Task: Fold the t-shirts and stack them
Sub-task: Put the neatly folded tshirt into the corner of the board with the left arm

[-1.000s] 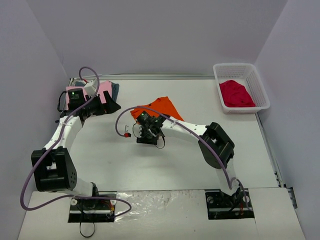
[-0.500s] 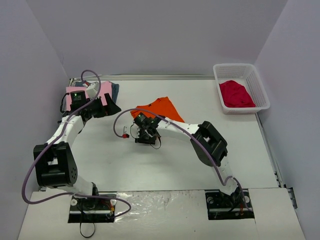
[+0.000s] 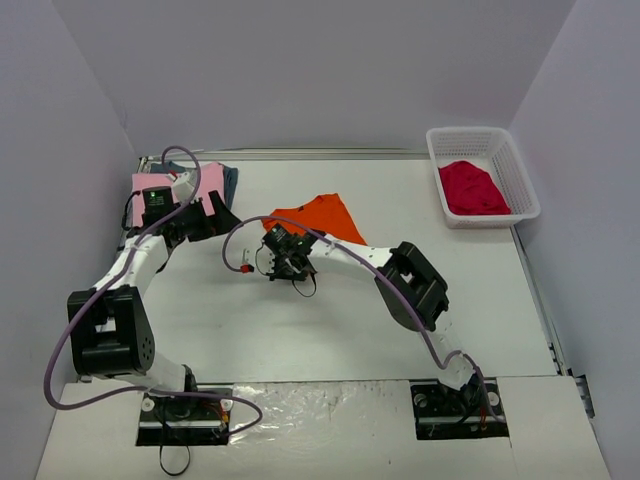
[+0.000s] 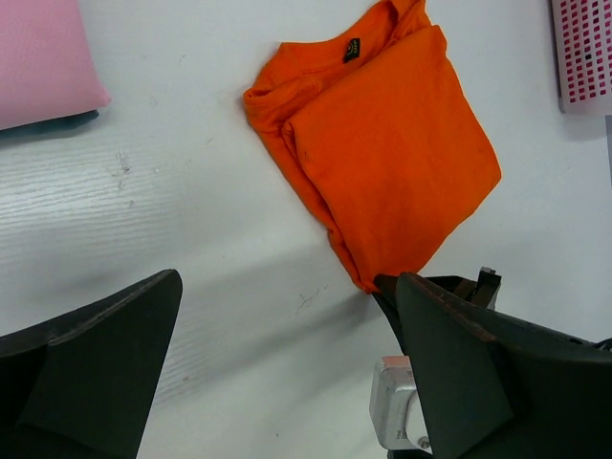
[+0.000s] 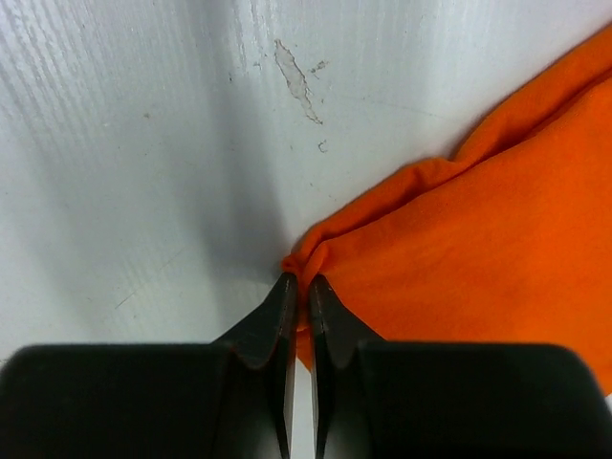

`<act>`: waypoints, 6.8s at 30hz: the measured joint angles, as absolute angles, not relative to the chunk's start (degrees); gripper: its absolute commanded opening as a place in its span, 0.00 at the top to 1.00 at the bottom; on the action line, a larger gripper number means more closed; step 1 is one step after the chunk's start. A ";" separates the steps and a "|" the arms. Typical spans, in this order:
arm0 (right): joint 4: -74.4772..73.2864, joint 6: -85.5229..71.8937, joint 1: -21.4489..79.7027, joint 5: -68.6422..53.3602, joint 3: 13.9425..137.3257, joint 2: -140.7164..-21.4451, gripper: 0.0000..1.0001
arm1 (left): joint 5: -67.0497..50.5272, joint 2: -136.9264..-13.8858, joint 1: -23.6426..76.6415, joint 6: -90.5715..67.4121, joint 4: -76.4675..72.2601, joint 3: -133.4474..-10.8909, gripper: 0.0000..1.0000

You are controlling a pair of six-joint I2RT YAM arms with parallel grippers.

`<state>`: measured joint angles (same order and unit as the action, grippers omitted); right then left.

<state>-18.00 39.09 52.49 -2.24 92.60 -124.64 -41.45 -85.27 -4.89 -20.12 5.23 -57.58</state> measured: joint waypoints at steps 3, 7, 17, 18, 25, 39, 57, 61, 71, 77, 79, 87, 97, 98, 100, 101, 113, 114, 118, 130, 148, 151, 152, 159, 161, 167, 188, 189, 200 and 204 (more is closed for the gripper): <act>-18.65 39.27 52.49 -1.85 93.25 -124.86 1.00 | -40.82 -86.35 -4.93 -21.61 5.87 -58.22 0.06; -20.21 40.01 52.49 -0.71 95.57 -125.49 1.00 | -41.98 -89.84 -5.17 -27.42 5.17 -59.90 0.06; -22.63 40.58 52.49 1.32 106.74 -125.49 1.00 | -47.29 -100.64 -4.34 -49.32 -8.05 -58.98 0.06; -22.94 40.58 52.49 1.34 107.50 -125.49 1.00 | -47.46 -101.62 -3.90 -50.74 -8.93 -58.98 0.06; -24.71 40.58 52.51 1.56 112.29 -127.28 1.00 | -47.72 -106.32 0.71 -57.39 -13.10 -58.98 0.06; -26.06 40.58 52.99 1.72 112.77 -128.46 1.00 | -48.88 -114.93 6.26 -63.29 -19.00 -62.43 0.06; -25.82 41.56 53.15 1.45 106.61 -125.99 0.00 | -51.83 -122.98 8.99 -62.78 -18.72 -71.48 0.98; -28.12 42.81 51.94 -1.61 90.41 -114.15 0.00 | -51.96 -122.98 9.26 -58.94 -13.34 -74.70 0.98; -28.99 43.62 22.28 -8.58 75.70 -81.49 0.00 | -41.80 -122.91 9.76 -40.93 11.22 -87.68 0.98; -28.23 40.91 18.79 -12.91 71.07 -87.22 0.00 | -28.67 -126.54 10.74 -27.64 29.74 -106.06 0.98; -28.10 40.16 18.79 -15.05 70.57 -91.59 0.00 | -23.66 -128.33 11.07 -24.01 34.65 -112.38 0.98; -28.03 38.72 18.79 -21.41 70.41 -101.12 0.00 | -6.52 -136.35 11.75 -14.61 50.13 -135.79 0.98; -27.73 38.54 18.83 -23.29 70.39 -102.21 0.00 | 10.55 -139.17 14.79 -6.66 59.64 -144.86 0.98; -27.68 38.54 18.85 -23.42 70.39 -102.37 0.00 | 11.55 -139.17 15.22 -6.28 60.01 -145.10 0.98; -27.59 38.54 19.22 -23.44 70.39 -102.89 0.00 | 13.47 -139.17 16.10 -5.50 60.55 -146.02 0.98; -27.62 38.52 19.29 -23.44 70.39 -103.31 0.00 | 14.26 -139.17 16.49 -5.04 60.66 -146.63 0.98; -27.59 38.35 21.17 -23.40 69.78 -105.69 0.00 | 22.04 -139.15 18.61 -0.45 59.59 -150.63 0.98; -27.59 38.35 21.47 -23.33 69.78 -106.04 0.00 | 22.37 -139.15 18.57 -0.32 59.53 -150.65 0.98; -27.59 38.35 21.98 -22.96 69.67 -107.07 0.00 | 22.98 -139.06 18.57 0.10 59.05 -150.65 0.98; -27.20 38.35 24.93 -19.55 69.63 -107.59 0.00 | 24.01 -137.14 18.57 1.34 56.23 -151.74 0.98; -27.24 38.37 26.74 -15.68 70.94 -109.06 0.00 | 25.56 -130.02 15.86 2.37 54.15 -152.20 0.98; -27.24 38.35 26.83 -15.44 70.96 -109.10 0.00 | 25.17 -129.51 14.28 2.22 54.17 -151.89 0.98; -27.24 38.35 26.96 -15.35 70.98 -109.14 0.00 | 24.93 -129.43 13.63 2.07 54.17 -151.68 0.98; -27.46 38.33 27.11 -14.20 71.53 -109.69 0.00 | 22.63 -129.32 9.06 -0.19 55.24 -150.08 0.98; -27.51 38.33 27.11 -14.13 71.61 -109.78 0.00 | 22.26 -129.32 8.21 -0.80 55.61 -150.08 0.98; -27.79 38.33 27.14 -13.91 72.01 -110.10 0.00 | 20.18 -129.32 8.62 -2.09 56.34 -150.10 0.98; -27.90 38.30 27.16 -13.78 72.14 -110.24 0.00 | 15.25 -123.61 13.76 -8.14 57.23 -150.08 0.98; -27.92 38.30 27.16 -13.76 72.16 -110.24 0.00 | 15.25 -123.13 13.67 -8.38 57.23 -150.08 0.98; -27.92 38.30 27.14 -13.72 72.14 -110.26 0.00 | 12.88 -130.02 5.61 -12.16 57.08 -148.81 0.98; -27.90 38.30 27.09 -13.69 72.18 -110.39 0.00 | 12.16 -137.60 2.24 -12.73 57.47 -148.94 0.98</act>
<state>-27.90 38.30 27.09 -13.69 72.18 -110.39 12.16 -137.60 2.24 -12.73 57.47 -148.94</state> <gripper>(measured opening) 0.999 0.077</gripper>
